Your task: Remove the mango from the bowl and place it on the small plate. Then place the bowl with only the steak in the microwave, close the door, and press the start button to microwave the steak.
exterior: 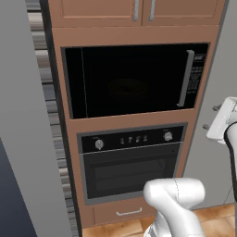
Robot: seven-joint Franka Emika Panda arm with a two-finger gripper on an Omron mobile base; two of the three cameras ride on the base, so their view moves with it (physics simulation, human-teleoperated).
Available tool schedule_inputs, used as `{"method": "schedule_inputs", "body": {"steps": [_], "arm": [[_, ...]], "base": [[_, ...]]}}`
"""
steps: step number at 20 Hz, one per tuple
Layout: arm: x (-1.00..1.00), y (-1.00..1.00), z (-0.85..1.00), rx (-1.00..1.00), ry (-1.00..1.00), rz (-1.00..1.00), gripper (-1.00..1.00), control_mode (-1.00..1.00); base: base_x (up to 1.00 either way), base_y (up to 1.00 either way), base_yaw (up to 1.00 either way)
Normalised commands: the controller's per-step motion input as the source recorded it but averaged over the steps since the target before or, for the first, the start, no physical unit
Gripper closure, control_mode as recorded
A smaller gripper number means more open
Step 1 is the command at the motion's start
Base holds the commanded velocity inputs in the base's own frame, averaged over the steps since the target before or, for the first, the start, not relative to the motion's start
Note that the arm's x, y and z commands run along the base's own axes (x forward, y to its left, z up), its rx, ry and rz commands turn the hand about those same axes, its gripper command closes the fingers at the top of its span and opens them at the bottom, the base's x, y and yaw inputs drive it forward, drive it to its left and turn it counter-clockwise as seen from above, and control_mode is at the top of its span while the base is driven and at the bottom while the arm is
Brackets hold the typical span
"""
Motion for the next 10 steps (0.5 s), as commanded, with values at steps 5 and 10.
{"method": "schedule_inputs", "body": {"steps": [5,10], "arm": [[0.0,0.0,-0.12,0.01,0.0,-0.02,-1.0,-1.0],[0.03,0.0,-0.1,0.01,0.0,-0.02,-1.0,-1.0]], "base": [[0.0,0.0,0.0],[0.0,0.0,0.0]]}}
